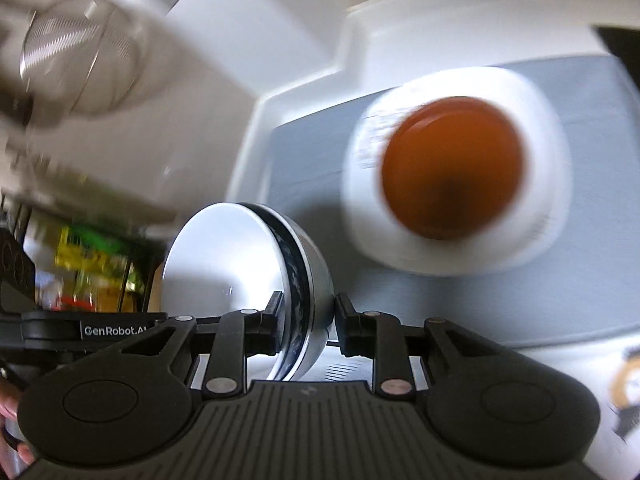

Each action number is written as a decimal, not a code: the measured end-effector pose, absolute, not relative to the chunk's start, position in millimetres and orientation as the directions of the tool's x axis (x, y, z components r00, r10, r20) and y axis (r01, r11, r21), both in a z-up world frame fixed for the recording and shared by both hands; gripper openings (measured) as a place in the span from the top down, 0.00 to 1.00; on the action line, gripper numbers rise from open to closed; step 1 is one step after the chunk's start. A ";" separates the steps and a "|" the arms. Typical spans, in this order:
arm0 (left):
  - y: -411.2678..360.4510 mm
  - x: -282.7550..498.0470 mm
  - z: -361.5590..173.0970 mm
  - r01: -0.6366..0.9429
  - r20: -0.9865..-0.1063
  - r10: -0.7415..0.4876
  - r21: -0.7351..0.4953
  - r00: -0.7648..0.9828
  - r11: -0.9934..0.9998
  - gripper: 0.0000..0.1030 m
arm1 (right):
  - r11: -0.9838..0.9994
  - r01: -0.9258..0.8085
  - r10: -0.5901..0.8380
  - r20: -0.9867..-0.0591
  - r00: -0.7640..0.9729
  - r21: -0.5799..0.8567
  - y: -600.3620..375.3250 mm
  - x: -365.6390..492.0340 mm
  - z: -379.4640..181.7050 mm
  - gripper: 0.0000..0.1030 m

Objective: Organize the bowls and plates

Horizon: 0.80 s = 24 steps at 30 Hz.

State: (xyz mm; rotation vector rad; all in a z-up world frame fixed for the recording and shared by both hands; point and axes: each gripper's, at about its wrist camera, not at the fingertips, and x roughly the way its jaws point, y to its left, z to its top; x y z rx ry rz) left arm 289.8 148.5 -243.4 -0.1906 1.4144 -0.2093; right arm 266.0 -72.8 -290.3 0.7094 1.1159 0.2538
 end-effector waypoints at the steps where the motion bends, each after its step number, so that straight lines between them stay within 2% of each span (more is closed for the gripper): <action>1: 158.7 292.2 -246.1 0.011 -0.958 -0.251 -0.252 0.140 0.968 0.77 | 0.763 0.141 0.529 -0.736 0.423 0.630 -61.9 271.1 -292.5 0.72; 7: 193.3 298.5 -278.2 -0.107 -0.973 -0.226 -0.230 0.042 0.967 0.78 | 0.798 0.115 0.536 -0.784 0.314 0.591 -15.8 291.9 -316.7 0.74; 11: 196.3 303.4 -289.8 -0.078 -0.980 -0.196 -0.197 0.027 0.977 0.77 | 0.833 0.086 0.503 -0.813 0.292 0.546 3.7 289.8 -328.3 0.75; 17: 210.2 305.9 -293.9 -0.096 -0.967 -0.248 -0.253 0.056 0.963 0.77 | 0.880 0.008 0.448 -0.833 0.324 0.476 13.0 290.3 -329.6 0.75; 22: 214.7 305.3 -294.3 -0.059 -0.967 -0.242 -0.246 0.076 0.967 0.76 | 0.917 -0.098 0.396 -0.856 0.333 0.386 25.1 294.2 -323.7 0.75; 24: 221.9 304.7 -296.4 -0.071 -0.964 -0.253 -0.258 0.077 0.963 0.75 | 0.909 -0.097 0.415 -0.850 0.326 0.406 19.5 294.3 -321.8 0.72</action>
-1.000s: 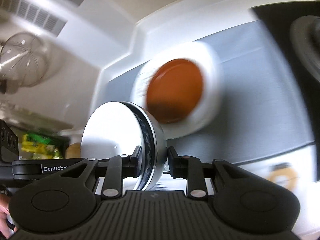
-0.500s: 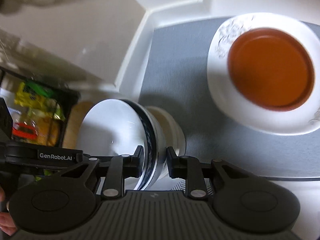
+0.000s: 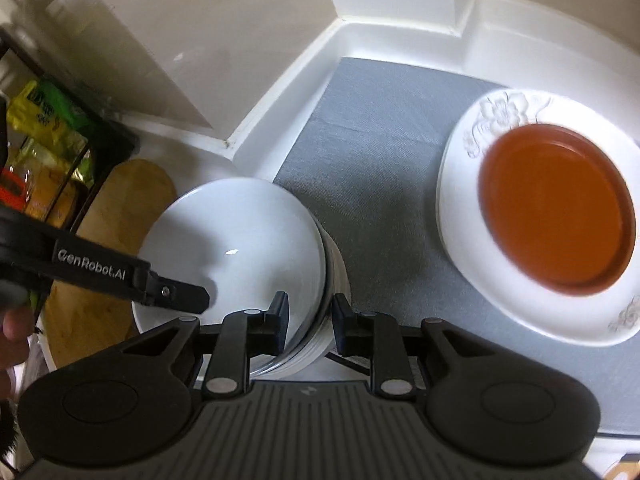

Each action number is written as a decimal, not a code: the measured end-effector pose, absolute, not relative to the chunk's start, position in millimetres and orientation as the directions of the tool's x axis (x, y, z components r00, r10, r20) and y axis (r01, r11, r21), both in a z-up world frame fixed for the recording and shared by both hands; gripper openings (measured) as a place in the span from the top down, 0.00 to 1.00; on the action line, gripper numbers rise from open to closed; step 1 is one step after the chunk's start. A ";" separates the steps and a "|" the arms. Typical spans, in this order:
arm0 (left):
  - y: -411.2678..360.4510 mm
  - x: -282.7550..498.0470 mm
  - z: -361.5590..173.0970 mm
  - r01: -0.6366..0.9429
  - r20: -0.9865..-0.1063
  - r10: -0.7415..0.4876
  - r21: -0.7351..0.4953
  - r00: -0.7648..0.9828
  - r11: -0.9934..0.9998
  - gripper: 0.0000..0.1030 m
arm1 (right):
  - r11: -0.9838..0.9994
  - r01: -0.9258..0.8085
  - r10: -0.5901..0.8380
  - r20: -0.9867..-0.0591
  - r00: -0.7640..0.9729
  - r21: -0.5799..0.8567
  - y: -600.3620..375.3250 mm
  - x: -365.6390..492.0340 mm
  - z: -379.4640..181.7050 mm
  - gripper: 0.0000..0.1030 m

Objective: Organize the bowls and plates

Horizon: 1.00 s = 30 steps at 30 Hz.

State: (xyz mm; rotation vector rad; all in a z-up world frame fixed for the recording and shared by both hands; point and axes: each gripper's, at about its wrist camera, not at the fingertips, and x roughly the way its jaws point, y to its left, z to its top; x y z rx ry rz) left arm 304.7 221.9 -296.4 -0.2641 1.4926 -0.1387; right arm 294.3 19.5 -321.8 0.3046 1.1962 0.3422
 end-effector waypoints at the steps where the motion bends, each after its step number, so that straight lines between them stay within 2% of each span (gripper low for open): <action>1: 222.9 305.3 -295.9 -0.076 -0.960 -0.270 -0.275 0.076 0.958 0.75 | 0.904 -0.092 0.424 -0.847 0.321 0.418 16.5 295.3 -320.7 0.72; 11: 234.7 303.8 -282.7 -0.065 -0.941 -0.322 -0.329 0.106 0.942 0.75 | 0.863 -0.066 0.489 -0.796 0.357 0.501 0.1 313.7 -305.2 0.74; 14: 241.5 310.4 -291.0 -0.100 -0.930 -0.349 -0.360 0.112 0.927 0.76 | 0.873 -0.083 0.476 -0.800 0.365 0.481 3.5 314.9 -307.4 0.86; 15: 245.9 311.8 -294.6 -0.121 -0.926 -0.360 -0.372 0.109 0.920 0.76 | 0.875 -0.093 0.474 -0.801 0.365 0.476 3.7 314.2 -309.1 0.94; 16: 249.3 313.2 -299.1 -0.138 -0.920 -0.377 -0.389 0.103 0.911 0.76 | 0.868 -0.086 0.485 -0.797 0.361 0.489 1.2 313.5 -311.4 0.97; 18: 250.0 314.8 -306.9 -0.147 -0.908 -0.407 -0.418 0.096 0.897 0.75 | 0.842 -0.054 0.518 -0.775 0.363 0.537 -7.5 311.7 -317.6 0.97; 21: 248.2 312.6 -308.7 -0.133 -0.909 -0.402 -0.414 0.110 0.901 0.71 | 0.846 -0.046 0.509 -0.781 0.362 0.530 -8.4 311.4 -318.6 0.92; 22: 247.3 312.4 -310.3 -0.133 -0.914 -0.390 -0.402 0.108 0.906 0.65 | 0.850 -0.037 0.502 -0.785 0.362 0.526 -8.9 311.4 -319.0 0.82; 25: 253.2 313.9 -326.2 -0.196 -0.916 -0.395 -0.400 0.064 0.895 0.46 | 0.837 -0.008 0.518 -0.787 0.336 0.548 -12.2 311.2 -329.5 0.67; 28: 255.3 315.3 -344.3 -0.227 -0.896 -0.445 -0.437 0.019 0.870 0.42 | 0.785 0.056 0.571 -0.755 0.323 0.617 -21.2 308.6 -350.0 0.58; 30: 252.7 316.1 -350.6 -0.220 -0.886 -0.463 -0.456 0.019 0.862 0.42 | 0.695 0.128 0.649 -0.695 0.309 0.707 -28.3 307.9 -372.8 0.53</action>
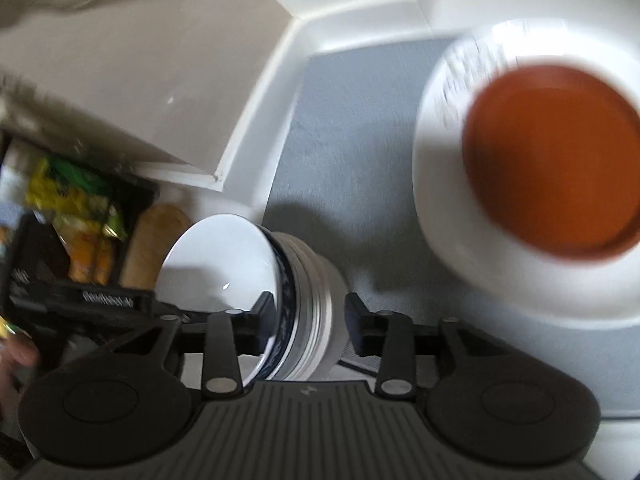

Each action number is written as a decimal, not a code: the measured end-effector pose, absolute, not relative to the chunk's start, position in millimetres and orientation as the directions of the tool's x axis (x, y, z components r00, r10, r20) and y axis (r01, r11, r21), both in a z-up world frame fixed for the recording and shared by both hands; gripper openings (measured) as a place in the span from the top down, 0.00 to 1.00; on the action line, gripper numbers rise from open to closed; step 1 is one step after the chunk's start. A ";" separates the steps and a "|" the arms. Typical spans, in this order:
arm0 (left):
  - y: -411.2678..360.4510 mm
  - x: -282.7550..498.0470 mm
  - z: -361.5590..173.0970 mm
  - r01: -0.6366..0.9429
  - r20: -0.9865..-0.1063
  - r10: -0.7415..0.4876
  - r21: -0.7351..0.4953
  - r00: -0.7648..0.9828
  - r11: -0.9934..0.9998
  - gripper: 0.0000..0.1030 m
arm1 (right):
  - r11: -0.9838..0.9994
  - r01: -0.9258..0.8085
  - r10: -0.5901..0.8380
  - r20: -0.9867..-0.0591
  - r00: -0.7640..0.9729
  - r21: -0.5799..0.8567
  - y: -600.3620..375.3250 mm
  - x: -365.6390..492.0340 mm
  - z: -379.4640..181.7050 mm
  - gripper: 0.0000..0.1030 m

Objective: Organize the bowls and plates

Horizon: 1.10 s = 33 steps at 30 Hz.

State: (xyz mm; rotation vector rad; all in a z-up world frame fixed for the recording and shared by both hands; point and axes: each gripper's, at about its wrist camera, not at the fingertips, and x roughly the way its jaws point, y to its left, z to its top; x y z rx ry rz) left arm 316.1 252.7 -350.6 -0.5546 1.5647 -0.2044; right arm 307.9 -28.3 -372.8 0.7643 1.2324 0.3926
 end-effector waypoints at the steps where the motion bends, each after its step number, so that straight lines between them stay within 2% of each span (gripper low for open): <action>1: 250.6 316.8 -352.2 -0.212 -0.876 -0.482 -0.476 0.023 0.854 0.47 | 0.625 0.163 0.703 -0.641 0.306 0.763 -31.3 307.5 -386.0 0.40; 3: 246.9 316.0 -350.8 -0.188 -0.875 -0.483 -0.481 0.035 0.857 0.48 | 0.512 0.245 0.769 -0.567 0.295 0.823 -35.5 305.0 -414.1 0.21; 6: 244.8 306.9 -343.0 -0.107 -0.879 -0.472 -0.477 0.070 0.872 0.52 | 0.462 0.288 0.771 -0.540 0.337 0.839 -42.0 295.2 -431.4 0.30; 8: 240.8 301.3 -337.7 -0.054 -0.889 -0.453 -0.457 0.071 0.888 0.54 | 0.521 0.225 0.755 -0.568 0.329 0.823 -35.5 290.7 -423.5 0.36; 12: 225.6 296.7 -325.5 -0.005 -0.923 -0.377 -0.378 0.081 0.926 0.54 | 0.477 0.201 0.750 -0.516 0.414 0.855 -46.3 283.2 -408.6 0.61; 14: 223.1 297.0 -327.0 -0.001 -0.921 -0.381 -0.382 0.080 0.924 0.54 | 0.511 0.189 0.750 -0.542 0.379 0.839 -45.9 285.3 -406.5 0.63; 23: 217.8 297.2 -322.5 -0.021 -0.929 -0.363 -0.366 0.072 0.931 0.54 | 0.487 0.203 0.757 -0.526 0.387 0.850 -52.8 280.8 -407.9 0.64; 33: 172.8 309.4 -282.8 0.067 -0.913 -0.394 -0.389 0.106 0.919 0.54 | 0.518 0.148 0.710 -0.520 0.476 0.843 -102.6 271.0 -353.6 0.65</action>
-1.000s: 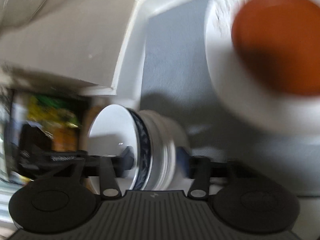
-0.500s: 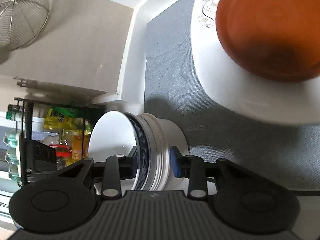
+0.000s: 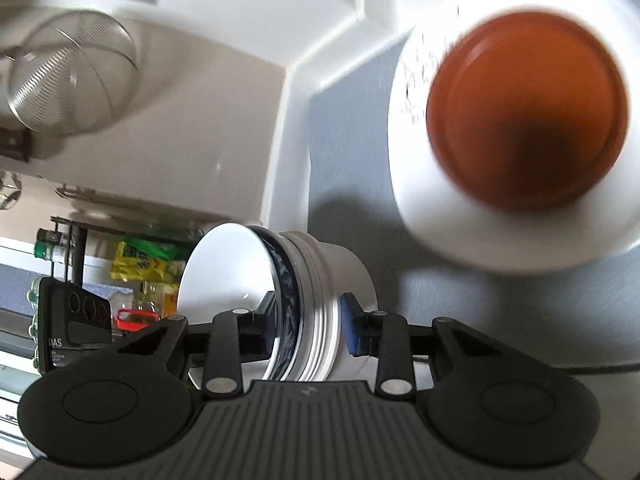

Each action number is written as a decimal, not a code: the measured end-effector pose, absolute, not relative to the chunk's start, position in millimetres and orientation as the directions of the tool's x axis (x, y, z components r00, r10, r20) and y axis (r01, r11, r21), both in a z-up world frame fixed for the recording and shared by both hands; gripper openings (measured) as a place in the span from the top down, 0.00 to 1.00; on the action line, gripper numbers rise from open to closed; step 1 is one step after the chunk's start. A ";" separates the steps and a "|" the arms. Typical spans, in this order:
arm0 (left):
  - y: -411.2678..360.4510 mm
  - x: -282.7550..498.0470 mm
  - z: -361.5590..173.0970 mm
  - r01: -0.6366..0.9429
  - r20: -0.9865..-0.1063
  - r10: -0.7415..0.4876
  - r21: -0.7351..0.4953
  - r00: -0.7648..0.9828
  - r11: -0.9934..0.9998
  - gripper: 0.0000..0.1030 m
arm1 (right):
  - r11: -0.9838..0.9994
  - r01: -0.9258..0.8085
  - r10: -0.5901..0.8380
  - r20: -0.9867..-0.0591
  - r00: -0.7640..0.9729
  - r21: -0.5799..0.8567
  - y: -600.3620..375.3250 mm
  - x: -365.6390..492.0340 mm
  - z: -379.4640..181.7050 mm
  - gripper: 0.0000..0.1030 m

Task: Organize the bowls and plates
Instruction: 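Carry the bowl stack over the plate stack and lower it on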

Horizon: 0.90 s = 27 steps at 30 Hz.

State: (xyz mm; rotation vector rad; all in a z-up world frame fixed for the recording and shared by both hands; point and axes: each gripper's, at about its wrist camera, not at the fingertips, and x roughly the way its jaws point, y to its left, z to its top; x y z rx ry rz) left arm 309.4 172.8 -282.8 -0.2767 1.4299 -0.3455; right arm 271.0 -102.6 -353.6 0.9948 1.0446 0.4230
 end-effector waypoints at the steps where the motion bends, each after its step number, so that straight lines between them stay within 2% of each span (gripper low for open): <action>1: 164.6 312.6 -278.4 0.081 -0.909 -0.402 -0.395 0.108 0.915 0.54 | 0.523 0.151 0.696 -0.522 0.494 0.839 -111.2 270.3 -347.2 0.65; 12: 59.7 379.4 -247.7 0.303 -0.870 -0.486 -0.442 0.084 0.844 0.54 | 0.612 0.215 0.467 -0.568 0.677 0.761 -198.1 272.9 -292.4 0.65; 16: 36.5 398.5 -257.8 0.339 -0.862 -0.500 -0.446 0.088 0.828 0.54 | 0.602 0.262 0.393 -0.565 0.725 0.755 -220.4 274.4 -306.2 0.65; 21: 21.1 417.5 -298.4 0.316 -0.859 -0.511 -0.493 -0.027 0.811 0.54 | 0.585 0.344 0.312 -0.596 0.740 0.734 -220.3 275.4 -336.0 0.65; 27: 4.8 421.1 -310.4 0.381 -0.889 -0.455 -0.439 -0.055 0.814 0.54 | 0.527 0.387 0.273 -0.582 0.766 0.756 -212.9 261.8 -361.9 0.65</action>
